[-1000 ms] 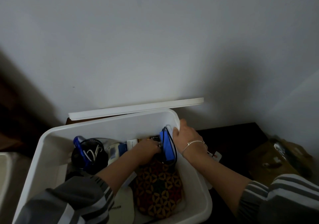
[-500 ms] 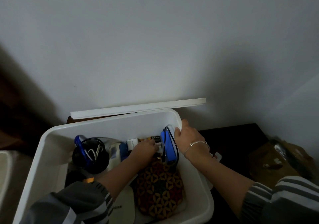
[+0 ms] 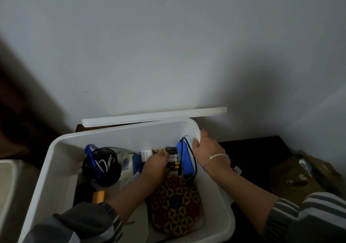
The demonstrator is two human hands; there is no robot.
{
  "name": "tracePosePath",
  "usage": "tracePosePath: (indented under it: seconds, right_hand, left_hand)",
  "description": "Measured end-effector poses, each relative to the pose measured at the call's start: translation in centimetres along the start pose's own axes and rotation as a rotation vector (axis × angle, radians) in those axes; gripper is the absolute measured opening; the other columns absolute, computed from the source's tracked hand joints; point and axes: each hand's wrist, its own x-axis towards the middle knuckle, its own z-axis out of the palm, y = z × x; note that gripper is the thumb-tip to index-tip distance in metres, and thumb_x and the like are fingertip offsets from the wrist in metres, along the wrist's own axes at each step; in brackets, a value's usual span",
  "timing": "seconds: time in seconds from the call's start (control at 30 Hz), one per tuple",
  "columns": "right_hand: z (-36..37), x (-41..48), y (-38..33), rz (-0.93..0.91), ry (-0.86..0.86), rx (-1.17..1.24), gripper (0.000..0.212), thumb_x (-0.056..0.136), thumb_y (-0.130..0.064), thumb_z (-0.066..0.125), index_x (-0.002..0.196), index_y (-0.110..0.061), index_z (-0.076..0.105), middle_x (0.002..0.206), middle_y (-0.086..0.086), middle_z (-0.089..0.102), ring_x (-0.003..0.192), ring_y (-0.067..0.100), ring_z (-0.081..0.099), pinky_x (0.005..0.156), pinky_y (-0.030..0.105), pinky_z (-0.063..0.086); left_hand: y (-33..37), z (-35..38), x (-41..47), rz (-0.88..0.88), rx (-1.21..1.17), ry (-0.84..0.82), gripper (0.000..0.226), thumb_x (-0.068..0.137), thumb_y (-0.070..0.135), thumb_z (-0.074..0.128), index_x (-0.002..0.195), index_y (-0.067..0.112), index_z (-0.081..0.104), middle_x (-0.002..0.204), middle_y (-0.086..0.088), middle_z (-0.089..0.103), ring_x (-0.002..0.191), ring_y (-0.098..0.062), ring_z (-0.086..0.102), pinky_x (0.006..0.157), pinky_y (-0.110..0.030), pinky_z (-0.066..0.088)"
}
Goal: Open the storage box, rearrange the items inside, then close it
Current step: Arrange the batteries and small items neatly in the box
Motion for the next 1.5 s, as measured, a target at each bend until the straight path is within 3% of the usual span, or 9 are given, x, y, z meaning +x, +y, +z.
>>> tracePosePath:
  seconds: [0.23, 0.33, 0.43, 0.53, 0.63, 0.87, 1.13, 1.3, 1.5]
  right_hand:
    - [0.0, 0.0, -0.1, -0.001, -0.008, 0.003, 0.03, 0.098, -0.034, 0.033, 0.116, -0.012, 0.04, 0.07, 0.0, 0.047, 0.065, 0.021, 0.052, 0.057, 0.03, 0.041]
    - [0.0, 0.0, -0.1, 0.001, -0.002, 0.007, 0.029, 0.098, -0.035, 0.034, 0.114, -0.012, 0.04, 0.072, 0.0, 0.047, 0.066, 0.021, 0.05, 0.059, 0.03, 0.04]
    - [-0.1, 0.0, -0.1, 0.0, 0.001, 0.011, 0.029, 0.098, -0.035, 0.034, 0.115, -0.012, 0.04, 0.073, 0.002, 0.05, 0.067, 0.023, 0.053, 0.059, 0.03, 0.041]
    - [0.0, 0.0, -0.1, 0.003, -0.004, 0.026, 0.03, 0.098, -0.034, 0.034, 0.115, -0.01, 0.04, 0.09, 0.012, 0.062, 0.08, 0.031, 0.061, 0.062, 0.033, 0.044]
    - [0.0, 0.0, -0.1, 0.003, -0.01, 0.027, 0.03, 0.097, -0.034, 0.034, 0.114, -0.011, 0.04, 0.093, 0.013, 0.064, 0.083, 0.032, 0.062, 0.064, 0.034, 0.044]
    - [-0.1, 0.0, -0.1, 0.001, -0.014, 0.02, 0.029, 0.098, -0.034, 0.034, 0.115, -0.012, 0.04, 0.085, 0.009, 0.059, 0.072, 0.026, 0.055, 0.062, 0.031, 0.041]
    - [-0.1, 0.0, -0.2, 0.0, -0.018, 0.021, 0.03, 0.098, -0.035, 0.033, 0.116, -0.012, 0.039, 0.087, 0.009, 0.06, 0.073, 0.025, 0.055, 0.061, 0.032, 0.043]
    - [-0.1, 0.0, -0.1, 0.0, -0.007, 0.01, 0.029, 0.098, -0.035, 0.033, 0.115, -0.012, 0.04, 0.081, 0.006, 0.055, 0.069, 0.022, 0.051, 0.06, 0.031, 0.04]
    - [-0.1, 0.0, -0.1, 0.002, -0.006, 0.014, 0.029, 0.098, -0.035, 0.033, 0.115, -0.011, 0.04, 0.082, 0.007, 0.056, 0.069, 0.023, 0.05, 0.061, 0.031, 0.04]
  left_hand:
    - [0.3, -0.3, -0.4, -0.003, 0.048, -0.002, 0.031, 0.093, 0.02, 0.057, 0.124, 0.012, 0.057, 0.132, -0.007, 0.052, 0.113, -0.02, 0.056, 0.095, -0.031, 0.046]
    - [0.1, -1.0, -0.3, -0.017, 0.025, 0.132, 0.035, 0.093, 0.022, 0.053, 0.127, 0.014, 0.056, 0.139, -0.003, 0.05, 0.117, -0.019, 0.054, 0.095, -0.029, 0.043]
    - [-0.8, -2.1, -0.1, -0.153, 0.117, 0.233, 0.029, 0.093, 0.022, 0.049, 0.12, 0.016, 0.058, 0.128, -0.002, 0.057, 0.113, -0.021, 0.052, 0.088, -0.031, 0.039]
    - [-1.4, -2.4, 0.0, -0.24, 0.203, 0.159, 0.034, 0.094, 0.034, 0.051, 0.123, 0.018, 0.057, 0.129, 0.0, 0.056, 0.121, -0.022, 0.047, 0.093, -0.033, 0.036]
    - [-0.5, -2.0, 0.1, -0.263, 0.258, 0.069, 0.04, 0.092, 0.043, 0.054, 0.123, 0.018, 0.056, 0.129, -0.002, 0.055, 0.124, -0.024, 0.044, 0.098, -0.035, 0.034]
    - [0.8, -1.9, 0.7, -0.263, 0.348, 0.004, 0.033, 0.095, 0.024, 0.051, 0.126, 0.014, 0.052, 0.132, -0.006, 0.055, 0.124, -0.025, 0.043, 0.1, -0.035, 0.035]
    - [0.8, -1.7, 0.8, -0.293, 0.249, -0.013, 0.03, 0.092, 0.019, 0.054, 0.121, 0.012, 0.056, 0.13, -0.007, 0.057, 0.124, -0.024, 0.046, 0.099, -0.035, 0.039]
    - [1.5, -1.8, 0.8, -0.351, 0.181, -0.046, 0.021, 0.096, 0.013, 0.049, 0.11, 0.013, 0.065, 0.117, -0.004, 0.067, 0.107, -0.02, 0.064, 0.085, -0.03, 0.05]
    - [1.0, -2.1, 0.6, -0.448, -0.027, 0.059, 0.02, 0.096, 0.016, 0.05, 0.105, 0.012, 0.068, 0.107, -0.005, 0.071, 0.097, -0.02, 0.068, 0.078, -0.03, 0.052]
